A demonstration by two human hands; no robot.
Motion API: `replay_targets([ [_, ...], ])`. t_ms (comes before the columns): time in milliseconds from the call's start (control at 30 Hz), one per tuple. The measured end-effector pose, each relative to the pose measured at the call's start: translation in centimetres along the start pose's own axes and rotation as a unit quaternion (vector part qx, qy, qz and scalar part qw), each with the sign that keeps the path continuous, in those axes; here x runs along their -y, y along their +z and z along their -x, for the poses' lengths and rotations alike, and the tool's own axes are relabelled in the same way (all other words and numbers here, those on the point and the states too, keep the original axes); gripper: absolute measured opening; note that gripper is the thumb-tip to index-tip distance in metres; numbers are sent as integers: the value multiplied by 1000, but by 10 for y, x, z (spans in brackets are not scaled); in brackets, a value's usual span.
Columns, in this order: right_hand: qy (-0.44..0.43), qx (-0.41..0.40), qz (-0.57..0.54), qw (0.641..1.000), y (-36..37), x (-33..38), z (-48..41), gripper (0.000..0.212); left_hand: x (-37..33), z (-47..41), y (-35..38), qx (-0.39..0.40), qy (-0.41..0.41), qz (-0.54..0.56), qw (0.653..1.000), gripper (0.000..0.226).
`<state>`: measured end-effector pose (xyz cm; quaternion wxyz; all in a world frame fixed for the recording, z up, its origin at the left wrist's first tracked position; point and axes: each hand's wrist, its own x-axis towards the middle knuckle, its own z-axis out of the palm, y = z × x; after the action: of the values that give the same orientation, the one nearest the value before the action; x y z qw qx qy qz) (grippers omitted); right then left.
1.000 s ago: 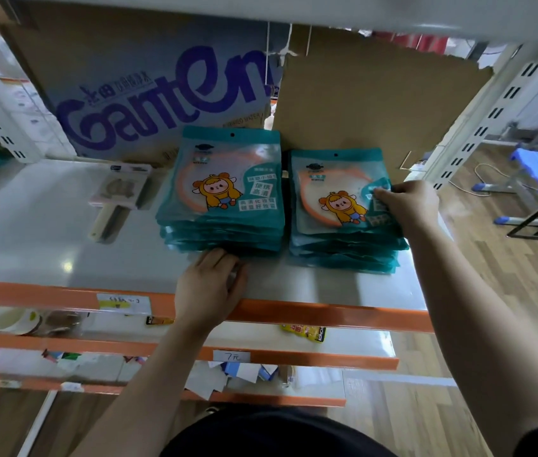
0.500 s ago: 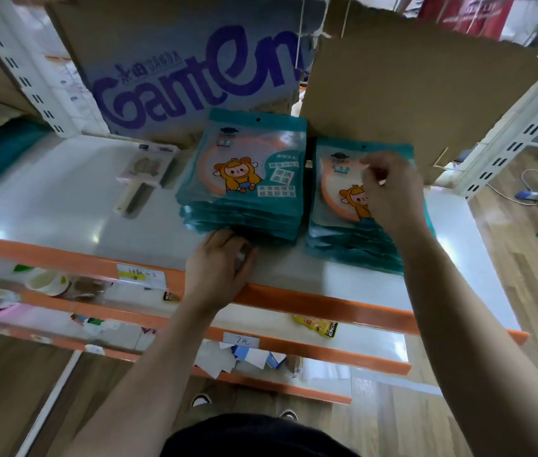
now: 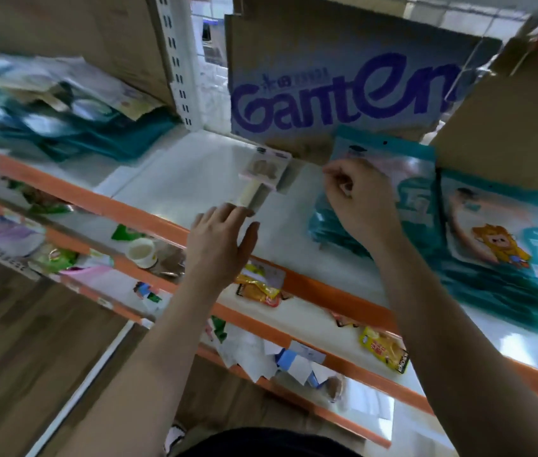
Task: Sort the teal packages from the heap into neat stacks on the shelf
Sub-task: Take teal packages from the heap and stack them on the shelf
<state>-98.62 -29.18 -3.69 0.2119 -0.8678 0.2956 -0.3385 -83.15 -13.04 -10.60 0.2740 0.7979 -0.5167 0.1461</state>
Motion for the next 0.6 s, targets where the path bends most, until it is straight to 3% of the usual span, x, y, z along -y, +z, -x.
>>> replay_targets([
  [300, 3, -9, -41, 999, 154, 128, -26, 16, 169, -12, -81, -3, -22, -55, 998, 34],
  [600, 6, 28, -90, 996, 259, 221, -75, 15, 303, -26, -137, -15, -50, -100, 994, 37],
])
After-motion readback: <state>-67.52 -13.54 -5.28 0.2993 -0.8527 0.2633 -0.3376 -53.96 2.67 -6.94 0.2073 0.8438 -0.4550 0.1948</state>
